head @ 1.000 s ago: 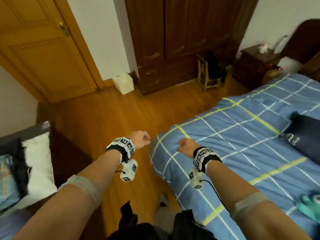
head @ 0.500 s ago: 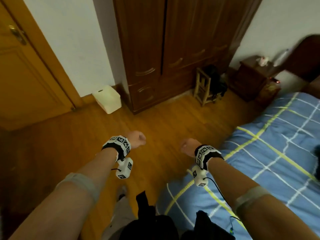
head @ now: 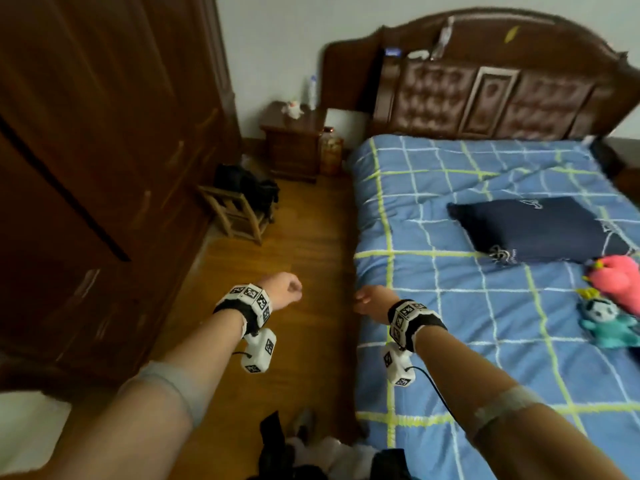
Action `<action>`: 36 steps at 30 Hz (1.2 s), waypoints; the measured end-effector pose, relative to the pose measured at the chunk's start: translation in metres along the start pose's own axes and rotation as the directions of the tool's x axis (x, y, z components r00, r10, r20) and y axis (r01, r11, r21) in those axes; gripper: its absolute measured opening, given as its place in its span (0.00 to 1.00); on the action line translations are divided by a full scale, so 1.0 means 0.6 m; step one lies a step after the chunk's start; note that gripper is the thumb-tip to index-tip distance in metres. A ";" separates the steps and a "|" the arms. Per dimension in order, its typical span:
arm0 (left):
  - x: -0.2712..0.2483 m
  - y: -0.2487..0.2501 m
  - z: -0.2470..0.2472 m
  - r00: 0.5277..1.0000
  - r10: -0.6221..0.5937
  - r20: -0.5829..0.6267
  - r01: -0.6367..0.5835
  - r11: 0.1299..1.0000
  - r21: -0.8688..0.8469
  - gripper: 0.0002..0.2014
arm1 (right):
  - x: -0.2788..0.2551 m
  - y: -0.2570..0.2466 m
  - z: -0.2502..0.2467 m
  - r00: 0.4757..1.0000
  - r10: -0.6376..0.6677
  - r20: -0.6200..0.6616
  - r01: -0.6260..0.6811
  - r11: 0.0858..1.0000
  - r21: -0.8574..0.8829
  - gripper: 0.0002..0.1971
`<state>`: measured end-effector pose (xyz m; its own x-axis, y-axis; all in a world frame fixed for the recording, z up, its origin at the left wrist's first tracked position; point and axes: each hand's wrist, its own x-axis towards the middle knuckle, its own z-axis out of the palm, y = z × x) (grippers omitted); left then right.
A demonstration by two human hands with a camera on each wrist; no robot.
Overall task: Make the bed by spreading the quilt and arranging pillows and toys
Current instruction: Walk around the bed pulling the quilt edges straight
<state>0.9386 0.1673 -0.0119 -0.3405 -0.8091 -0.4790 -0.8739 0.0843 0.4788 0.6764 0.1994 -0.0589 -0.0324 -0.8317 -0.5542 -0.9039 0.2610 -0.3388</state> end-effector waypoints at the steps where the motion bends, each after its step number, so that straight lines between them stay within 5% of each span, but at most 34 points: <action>1: 0.043 0.005 -0.025 0.999 0.032 0.007 -0.032 0.998 0.045 0.13 | 0.032 -0.003 -0.021 0.999 0.027 -0.019 -0.027 1.000 -0.001 0.20; 11: 0.382 -0.068 -0.324 0.998 -0.007 -0.061 0.012 0.995 0.095 0.10 | 0.393 -0.156 -0.219 1.000 -0.028 -0.011 0.029 0.996 0.080 0.17; 17: 0.664 -0.061 -0.459 0.998 0.053 -0.017 -0.050 0.990 0.133 0.13 | 0.625 -0.164 -0.395 0.997 0.050 -0.062 -0.044 0.995 0.089 0.19; 21: 0.873 0.008 -0.554 0.979 0.184 0.082 -0.197 0.960 0.197 0.14 | 0.757 -0.143 -0.530 0.981 0.177 -0.080 -0.163 0.974 0.159 0.17; 26: 1.123 0.146 -0.690 0.944 0.298 0.140 -0.328 0.896 0.301 0.13 | 0.872 -0.105 -0.680 0.883 0.419 -0.212 -0.309 0.858 0.411 0.20; 32: 1.367 0.329 -0.761 0.844 0.423 0.329 -0.527 0.767 0.366 0.14 | 0.990 -0.024 -0.775 0.781 0.618 -0.092 -0.453 0.662 0.598 0.28; 36: 1.556 0.397 -0.776 0.829 0.432 0.356 -0.553 0.727 0.406 0.13 | 1.134 0.045 -0.828 0.744 0.666 -0.055 -0.487 0.597 0.637 0.33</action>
<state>0.5744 -0.8387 -0.0025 -0.7830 -0.4273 -0.4519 -0.5881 0.7452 0.3143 0.4180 -0.6030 -0.0677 -0.6492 -0.4720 -0.5964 -0.2522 0.8734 -0.4167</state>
